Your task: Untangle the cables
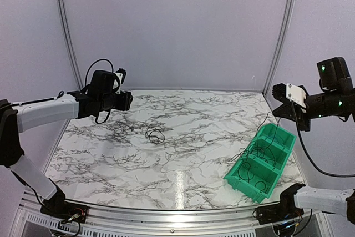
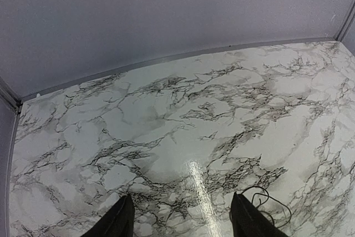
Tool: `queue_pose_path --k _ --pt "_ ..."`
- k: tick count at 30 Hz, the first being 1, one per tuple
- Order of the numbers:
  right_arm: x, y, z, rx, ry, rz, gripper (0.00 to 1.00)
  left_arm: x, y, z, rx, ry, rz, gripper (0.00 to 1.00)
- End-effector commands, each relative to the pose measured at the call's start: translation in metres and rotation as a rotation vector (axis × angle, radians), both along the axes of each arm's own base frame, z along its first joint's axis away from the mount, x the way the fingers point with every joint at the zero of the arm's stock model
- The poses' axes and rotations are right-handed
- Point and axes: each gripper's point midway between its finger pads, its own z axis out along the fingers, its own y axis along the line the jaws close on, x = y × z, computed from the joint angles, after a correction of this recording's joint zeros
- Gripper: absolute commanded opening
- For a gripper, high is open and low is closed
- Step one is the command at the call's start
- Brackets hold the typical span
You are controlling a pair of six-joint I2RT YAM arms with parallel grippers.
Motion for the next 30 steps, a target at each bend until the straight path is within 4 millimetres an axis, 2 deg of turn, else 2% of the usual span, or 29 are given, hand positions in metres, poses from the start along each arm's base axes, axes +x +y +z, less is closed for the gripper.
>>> queue_pose_path --k 1,7,12,15,18,23,30 --pt "-0.008 -0.022 -0.001 -0.076 -0.033 -0.066 0.00 0.001 -0.002 0.005 -0.013 -0.007 -0.010 0.62" --pt "-0.027 -0.025 -0.005 -0.069 -0.076 -0.033 0.00 0.000 -0.003 0.008 -0.024 -0.011 -0.016 0.62" --pt "-0.045 -0.016 0.014 0.011 -0.124 0.034 0.00 0.000 -0.005 0.007 -0.027 -0.006 -0.020 0.62" --pt "-0.047 -0.016 0.025 0.027 -0.147 0.025 0.00 0.000 -0.004 0.005 -0.025 -0.003 -0.018 0.62" --pt "-0.046 -0.023 0.026 0.003 -0.172 -0.006 0.00 0.000 -0.004 0.005 -0.025 -0.004 -0.019 0.62" --pt "-0.044 -0.034 0.011 -0.053 -0.176 -0.045 0.00 -0.001 -0.006 0.006 -0.037 0.000 -0.026 0.62" --pt "-0.041 -0.039 -0.041 -0.124 -0.065 -0.059 0.00 -0.002 -0.008 0.005 -0.048 0.006 -0.034 0.62"
